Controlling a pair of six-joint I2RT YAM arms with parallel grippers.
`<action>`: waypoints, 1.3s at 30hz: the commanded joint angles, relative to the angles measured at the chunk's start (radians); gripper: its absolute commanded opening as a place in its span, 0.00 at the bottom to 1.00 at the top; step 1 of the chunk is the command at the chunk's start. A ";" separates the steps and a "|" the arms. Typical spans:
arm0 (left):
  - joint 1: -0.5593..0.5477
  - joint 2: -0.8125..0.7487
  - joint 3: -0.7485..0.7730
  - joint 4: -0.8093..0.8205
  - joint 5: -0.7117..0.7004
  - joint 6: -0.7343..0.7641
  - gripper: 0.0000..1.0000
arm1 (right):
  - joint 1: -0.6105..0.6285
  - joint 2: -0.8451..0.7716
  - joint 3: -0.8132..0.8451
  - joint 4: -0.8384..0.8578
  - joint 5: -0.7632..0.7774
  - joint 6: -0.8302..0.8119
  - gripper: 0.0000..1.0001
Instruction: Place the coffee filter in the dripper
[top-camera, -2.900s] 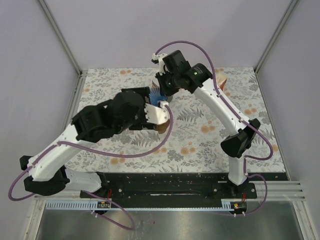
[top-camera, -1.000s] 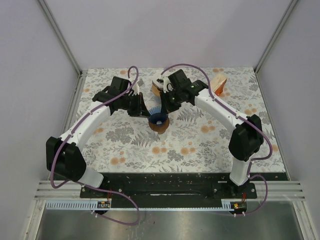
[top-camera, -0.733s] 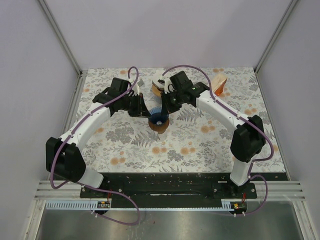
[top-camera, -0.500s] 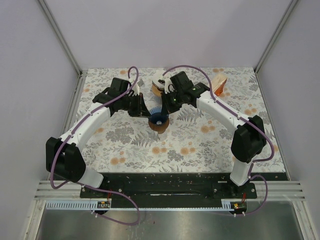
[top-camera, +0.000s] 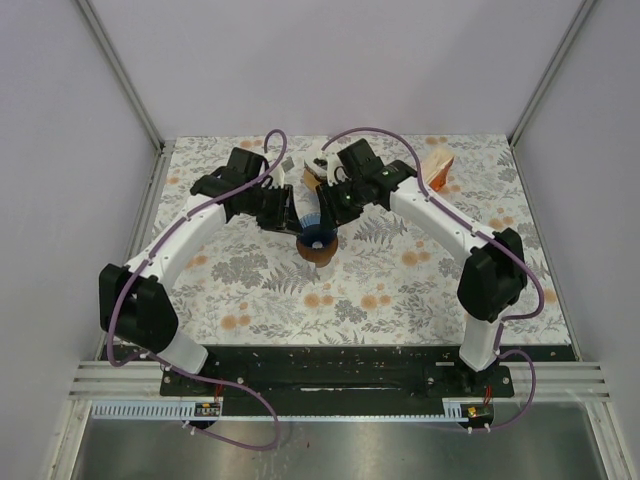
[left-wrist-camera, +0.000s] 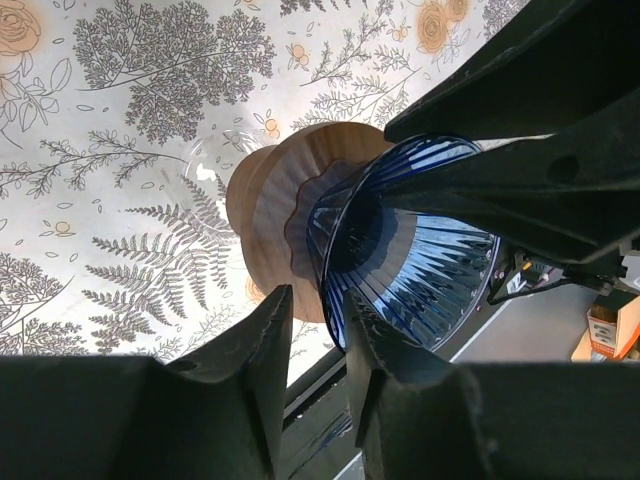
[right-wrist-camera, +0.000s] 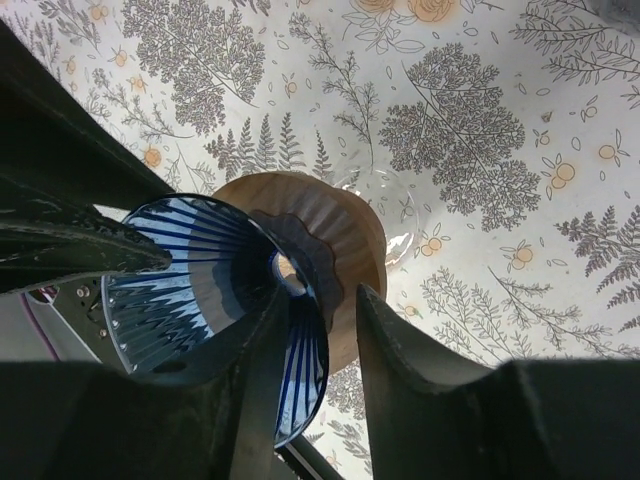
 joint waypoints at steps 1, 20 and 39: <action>-0.003 0.003 0.073 -0.038 -0.031 0.044 0.34 | 0.006 -0.009 0.095 -0.032 -0.012 -0.020 0.45; 0.102 -0.167 0.104 0.151 -0.379 0.113 0.87 | -0.146 -0.184 0.128 0.034 0.333 -0.011 0.61; 0.273 -0.187 -0.085 0.312 -0.421 0.197 0.87 | -0.526 0.141 0.242 0.234 0.600 0.107 0.33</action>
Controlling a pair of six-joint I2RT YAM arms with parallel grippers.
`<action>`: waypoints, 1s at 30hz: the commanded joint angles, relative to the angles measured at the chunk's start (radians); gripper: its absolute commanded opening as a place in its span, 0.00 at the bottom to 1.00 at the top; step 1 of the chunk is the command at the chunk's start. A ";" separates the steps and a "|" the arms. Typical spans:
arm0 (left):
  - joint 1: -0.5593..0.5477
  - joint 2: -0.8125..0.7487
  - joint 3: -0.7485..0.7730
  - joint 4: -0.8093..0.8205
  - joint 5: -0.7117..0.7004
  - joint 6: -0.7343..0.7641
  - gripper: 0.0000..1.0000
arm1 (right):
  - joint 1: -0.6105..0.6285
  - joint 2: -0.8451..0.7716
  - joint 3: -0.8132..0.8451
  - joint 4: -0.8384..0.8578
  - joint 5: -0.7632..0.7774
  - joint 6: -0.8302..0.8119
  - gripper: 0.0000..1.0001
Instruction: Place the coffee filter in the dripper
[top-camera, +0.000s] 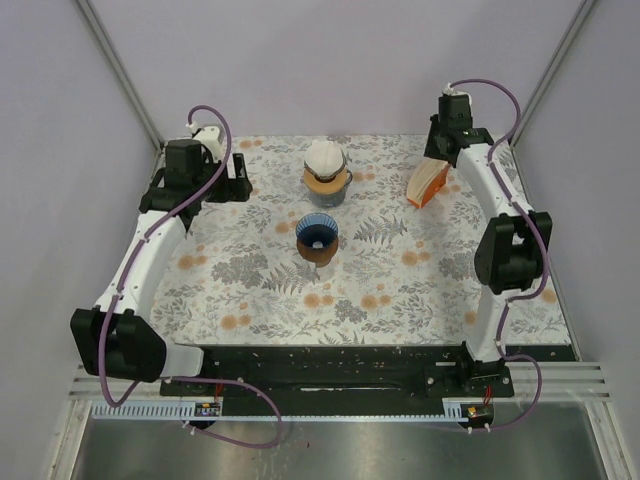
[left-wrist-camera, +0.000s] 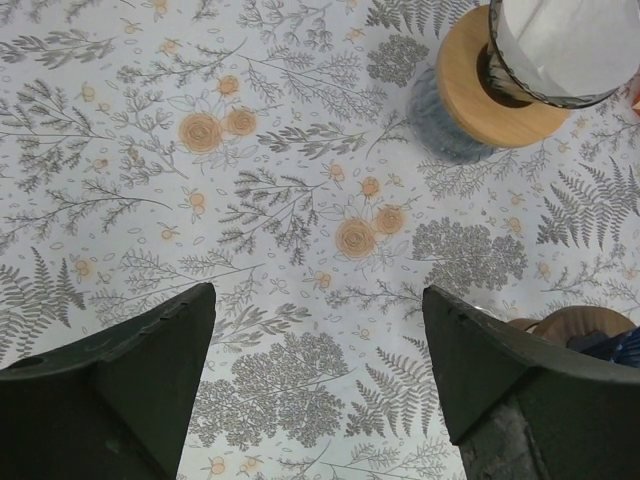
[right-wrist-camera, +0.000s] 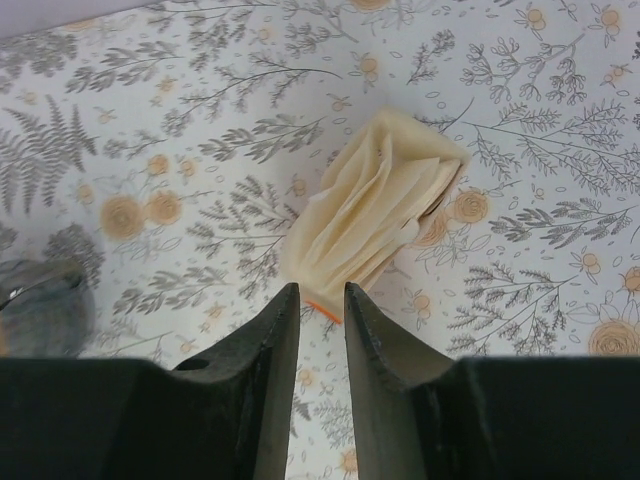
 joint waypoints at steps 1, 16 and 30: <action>0.034 0.009 -0.014 0.078 -0.021 0.034 0.87 | -0.025 0.082 0.108 0.046 0.066 0.012 0.32; 0.103 0.060 -0.031 0.084 0.071 -0.010 0.87 | -0.040 0.289 0.303 -0.037 0.105 0.006 0.28; 0.118 0.064 -0.028 0.083 0.096 -0.024 0.86 | -0.044 0.292 0.236 -0.009 0.101 0.020 0.27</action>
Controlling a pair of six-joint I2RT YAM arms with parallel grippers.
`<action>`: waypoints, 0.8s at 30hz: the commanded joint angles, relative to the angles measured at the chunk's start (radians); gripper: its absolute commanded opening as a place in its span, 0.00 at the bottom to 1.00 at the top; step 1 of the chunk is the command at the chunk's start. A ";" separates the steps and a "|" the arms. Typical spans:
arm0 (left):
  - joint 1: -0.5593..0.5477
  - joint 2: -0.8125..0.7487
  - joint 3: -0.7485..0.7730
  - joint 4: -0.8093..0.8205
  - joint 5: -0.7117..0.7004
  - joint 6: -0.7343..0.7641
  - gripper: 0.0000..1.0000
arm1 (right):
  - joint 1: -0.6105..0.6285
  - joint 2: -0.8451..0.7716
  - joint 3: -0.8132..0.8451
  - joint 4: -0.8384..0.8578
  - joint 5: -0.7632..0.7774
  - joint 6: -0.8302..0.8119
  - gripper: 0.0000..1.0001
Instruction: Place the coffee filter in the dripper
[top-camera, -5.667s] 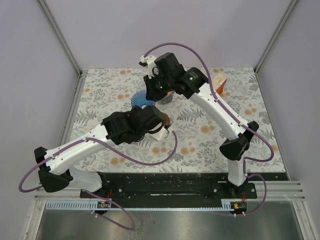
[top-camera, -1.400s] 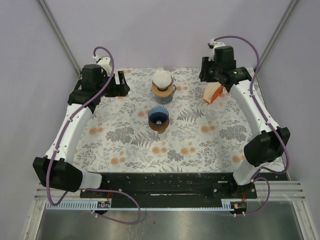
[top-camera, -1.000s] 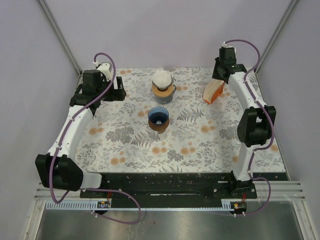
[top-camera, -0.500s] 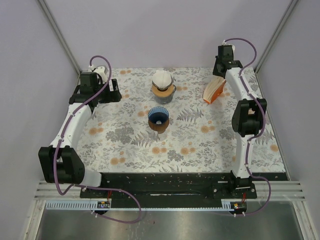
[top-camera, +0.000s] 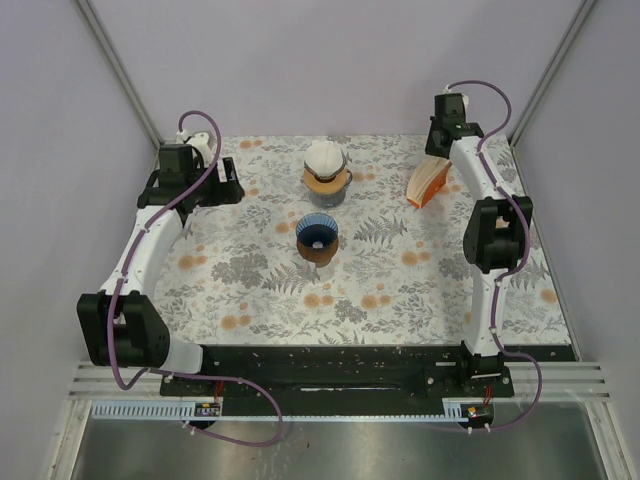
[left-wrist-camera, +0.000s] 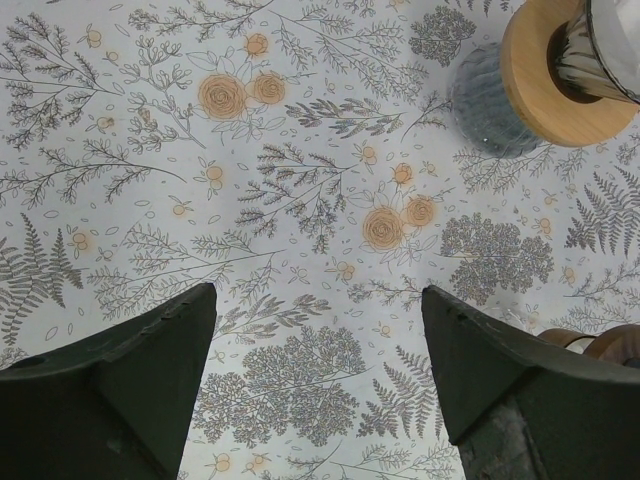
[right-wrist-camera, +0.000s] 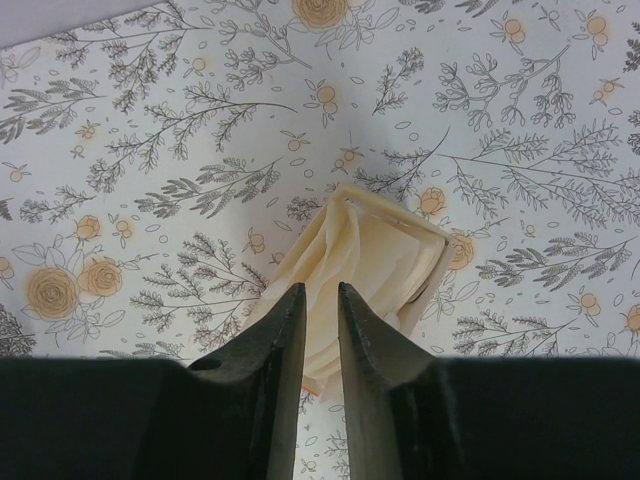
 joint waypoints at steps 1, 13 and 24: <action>0.014 -0.002 0.011 0.048 0.029 -0.015 0.86 | -0.004 0.006 -0.014 0.024 0.023 0.015 0.27; 0.017 -0.002 0.009 0.050 0.037 -0.021 0.86 | -0.009 0.035 -0.020 0.024 0.014 0.025 0.30; 0.015 -0.002 0.011 0.050 0.051 -0.027 0.86 | -0.020 0.068 -0.002 0.015 -0.008 0.029 0.35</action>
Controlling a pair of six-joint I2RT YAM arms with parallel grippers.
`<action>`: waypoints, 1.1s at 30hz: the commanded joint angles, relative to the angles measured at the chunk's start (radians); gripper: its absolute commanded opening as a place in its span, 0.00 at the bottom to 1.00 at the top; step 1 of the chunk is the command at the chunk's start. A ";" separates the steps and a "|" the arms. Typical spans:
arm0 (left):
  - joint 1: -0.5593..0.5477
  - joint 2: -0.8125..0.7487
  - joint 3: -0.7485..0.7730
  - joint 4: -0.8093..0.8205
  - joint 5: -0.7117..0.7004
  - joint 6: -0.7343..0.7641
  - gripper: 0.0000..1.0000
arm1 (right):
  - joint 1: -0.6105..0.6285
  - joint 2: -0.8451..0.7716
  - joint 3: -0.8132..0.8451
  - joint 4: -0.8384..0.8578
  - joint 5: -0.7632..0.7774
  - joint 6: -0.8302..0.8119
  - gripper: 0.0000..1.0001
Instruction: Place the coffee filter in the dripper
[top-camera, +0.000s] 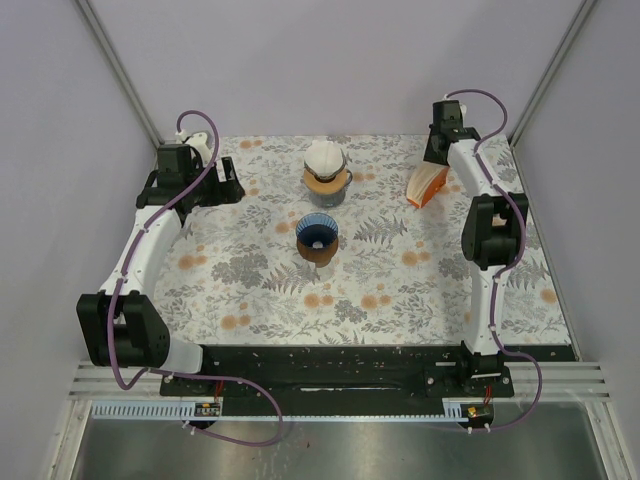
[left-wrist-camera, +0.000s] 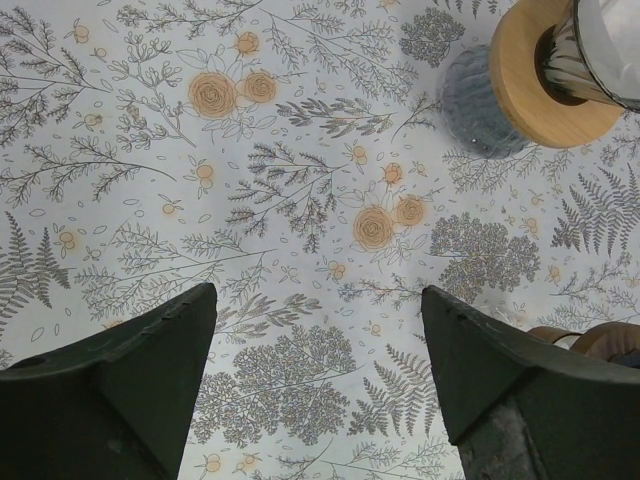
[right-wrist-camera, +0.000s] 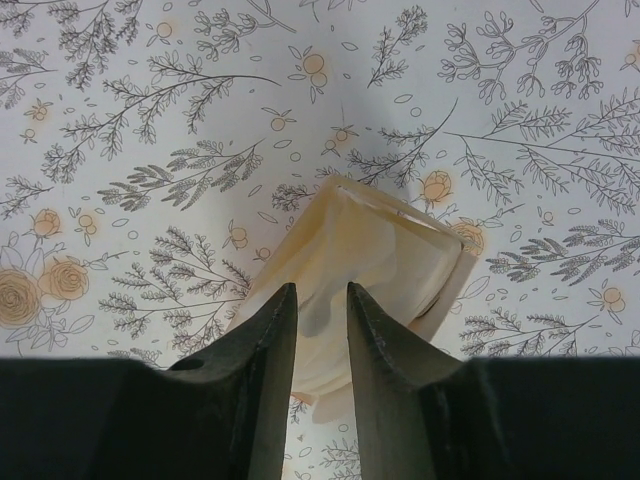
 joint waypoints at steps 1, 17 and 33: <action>0.006 -0.001 0.009 0.050 0.026 -0.008 0.86 | -0.010 0.026 0.019 0.013 -0.007 0.014 0.35; 0.029 -0.002 0.009 0.053 0.037 -0.013 0.86 | -0.010 -0.020 0.016 0.013 -0.042 0.011 0.14; 0.029 -0.002 0.006 0.057 0.048 -0.016 0.86 | -0.010 -0.092 -0.010 0.017 -0.082 0.008 0.30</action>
